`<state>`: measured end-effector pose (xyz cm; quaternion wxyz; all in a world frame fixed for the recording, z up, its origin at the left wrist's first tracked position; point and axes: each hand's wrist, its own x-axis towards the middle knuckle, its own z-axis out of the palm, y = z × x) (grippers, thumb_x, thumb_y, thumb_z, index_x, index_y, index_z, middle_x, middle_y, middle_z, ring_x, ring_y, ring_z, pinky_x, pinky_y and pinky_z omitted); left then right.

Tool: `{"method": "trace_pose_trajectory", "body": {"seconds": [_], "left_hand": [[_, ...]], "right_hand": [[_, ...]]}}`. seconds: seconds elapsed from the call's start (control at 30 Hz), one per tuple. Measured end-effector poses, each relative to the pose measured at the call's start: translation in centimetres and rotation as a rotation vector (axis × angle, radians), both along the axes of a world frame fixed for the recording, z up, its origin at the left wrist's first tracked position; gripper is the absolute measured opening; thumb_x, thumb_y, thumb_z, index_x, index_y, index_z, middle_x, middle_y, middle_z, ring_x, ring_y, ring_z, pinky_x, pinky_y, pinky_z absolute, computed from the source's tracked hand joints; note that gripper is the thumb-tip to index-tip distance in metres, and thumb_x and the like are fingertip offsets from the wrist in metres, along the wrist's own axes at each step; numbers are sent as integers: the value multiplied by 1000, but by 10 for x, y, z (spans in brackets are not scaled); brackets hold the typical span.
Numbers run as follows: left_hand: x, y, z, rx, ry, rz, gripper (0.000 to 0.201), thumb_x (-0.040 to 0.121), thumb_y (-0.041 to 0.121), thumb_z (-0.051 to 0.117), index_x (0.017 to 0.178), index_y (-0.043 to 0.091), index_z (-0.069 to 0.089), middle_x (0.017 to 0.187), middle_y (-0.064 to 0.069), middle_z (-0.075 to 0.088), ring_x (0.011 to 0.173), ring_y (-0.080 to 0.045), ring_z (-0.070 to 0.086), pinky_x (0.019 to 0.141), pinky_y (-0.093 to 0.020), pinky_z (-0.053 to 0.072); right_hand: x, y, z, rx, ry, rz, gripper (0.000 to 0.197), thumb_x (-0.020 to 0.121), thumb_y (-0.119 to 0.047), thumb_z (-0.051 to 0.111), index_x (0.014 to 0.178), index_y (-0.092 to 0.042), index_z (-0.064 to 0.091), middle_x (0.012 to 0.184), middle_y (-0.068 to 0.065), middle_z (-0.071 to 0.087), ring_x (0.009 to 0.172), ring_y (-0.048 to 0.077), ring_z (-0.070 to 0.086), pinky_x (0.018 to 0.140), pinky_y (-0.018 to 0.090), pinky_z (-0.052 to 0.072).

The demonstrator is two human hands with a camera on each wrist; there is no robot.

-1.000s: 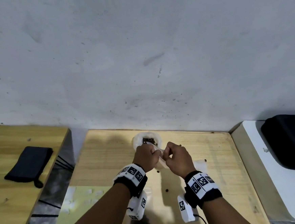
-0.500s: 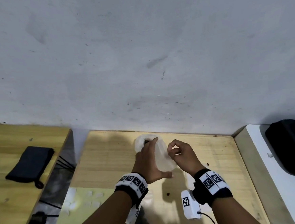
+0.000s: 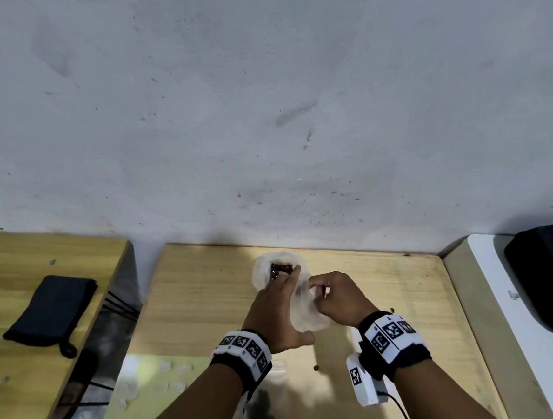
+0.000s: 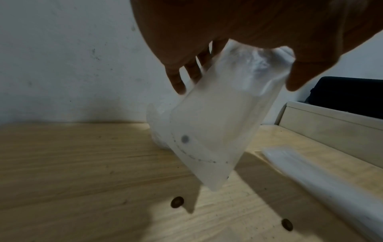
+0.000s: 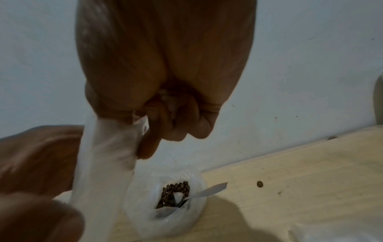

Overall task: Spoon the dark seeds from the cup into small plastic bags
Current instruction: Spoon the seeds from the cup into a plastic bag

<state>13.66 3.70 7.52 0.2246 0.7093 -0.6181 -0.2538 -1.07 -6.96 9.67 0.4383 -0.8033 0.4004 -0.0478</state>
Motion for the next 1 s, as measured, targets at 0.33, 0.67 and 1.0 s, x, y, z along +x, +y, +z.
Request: {"method": "trace_pose_trajectory", "body": {"seconds": [0.33,0.67,1.0], "left_hand": [[14,-8,-11,49,119,30,96,61,41,74,146,33,31,137,11,44,125,-10,44,98,-22,40],[53,-9,-27,254,374,323,78,51,33,79,126,22,56,116,4,60,97,-12,56,79,-23,46],[77,-20,-40,414,611,510,98,38,32,80,132,21,51,131,3,47,110,-17,50,81,-29,46]], "right_hand": [[19,0,-13,60,134,-76,27,74,-26,55,85,-38,77,68,-13,67,71,9,64,65,25,49],[9,-9,-46,275,-188,-417,13,82,-10,75,86,-22,77,80,-2,72,73,3,66,70,20,46],[5,-34,-68,179,418,-335,62,75,-67,69,119,-23,67,115,1,69,103,23,66,80,29,46]]}}
